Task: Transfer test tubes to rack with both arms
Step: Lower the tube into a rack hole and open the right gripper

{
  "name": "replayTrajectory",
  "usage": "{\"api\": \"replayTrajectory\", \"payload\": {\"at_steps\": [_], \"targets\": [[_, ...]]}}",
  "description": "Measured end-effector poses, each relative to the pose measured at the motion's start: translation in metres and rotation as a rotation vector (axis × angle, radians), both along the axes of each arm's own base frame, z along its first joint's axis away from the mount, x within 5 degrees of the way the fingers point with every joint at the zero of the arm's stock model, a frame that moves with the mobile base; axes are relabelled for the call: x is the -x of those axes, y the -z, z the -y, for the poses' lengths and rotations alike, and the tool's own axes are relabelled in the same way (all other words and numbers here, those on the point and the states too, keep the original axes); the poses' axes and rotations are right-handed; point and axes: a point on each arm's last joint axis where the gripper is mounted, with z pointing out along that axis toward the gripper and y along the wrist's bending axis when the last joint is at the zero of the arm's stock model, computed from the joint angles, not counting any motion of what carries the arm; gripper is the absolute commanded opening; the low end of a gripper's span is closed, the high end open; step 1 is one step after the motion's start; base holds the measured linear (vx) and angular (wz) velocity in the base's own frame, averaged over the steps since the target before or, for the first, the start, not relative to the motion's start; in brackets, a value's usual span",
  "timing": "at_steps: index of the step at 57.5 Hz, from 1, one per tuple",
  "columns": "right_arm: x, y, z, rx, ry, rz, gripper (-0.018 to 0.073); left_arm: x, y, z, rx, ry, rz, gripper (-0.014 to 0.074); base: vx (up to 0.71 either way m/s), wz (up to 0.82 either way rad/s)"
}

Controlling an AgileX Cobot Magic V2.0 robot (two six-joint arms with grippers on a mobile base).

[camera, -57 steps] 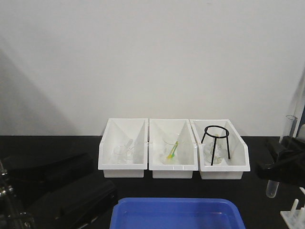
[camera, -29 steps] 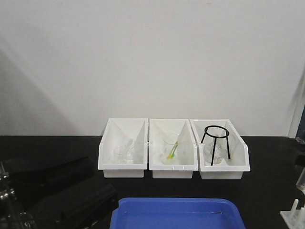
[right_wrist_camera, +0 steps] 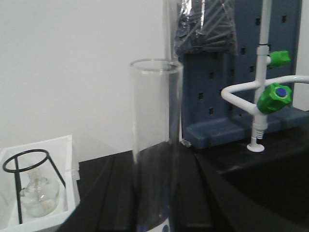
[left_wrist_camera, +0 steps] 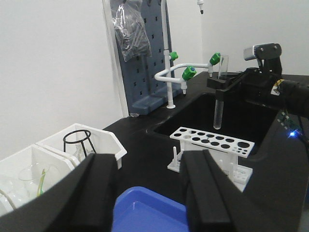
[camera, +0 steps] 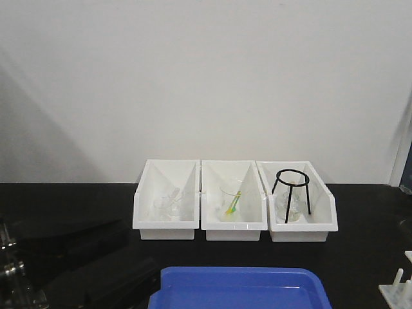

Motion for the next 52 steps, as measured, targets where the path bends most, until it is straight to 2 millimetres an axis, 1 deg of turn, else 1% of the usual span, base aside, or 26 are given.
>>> {"api": "replayTrajectory", "payload": {"at_steps": [6,15,27,36,52], "targets": [[0.005,0.006,0.003,0.004,0.023,0.011,-0.0006,0.000,0.002,0.000,-0.015,0.002,-0.011,0.0426,0.00,0.00],[0.001,0.010,0.010,0.006,0.050,0.018,-0.0006,0.001,0.005,0.000,-0.042,0.006,-0.030,0.0426,0.00,0.00],[-0.013,0.026,0.016,0.005,0.062,0.013,-0.0006,0.001,0.008,0.000,-0.069,0.010,-0.049,0.0426,0.00,0.00],[-0.023,0.042,0.020,-0.022,0.065,-0.003,-0.0006,0.001,0.008,0.000,-0.069,0.010,-0.049,0.0426,0.00,0.00],[-0.034,0.061,0.025,-0.038,0.070,0.000,-0.0006,0.001,0.008,0.000,-0.069,0.010,-0.049,0.0426,0.00,0.00]]}}
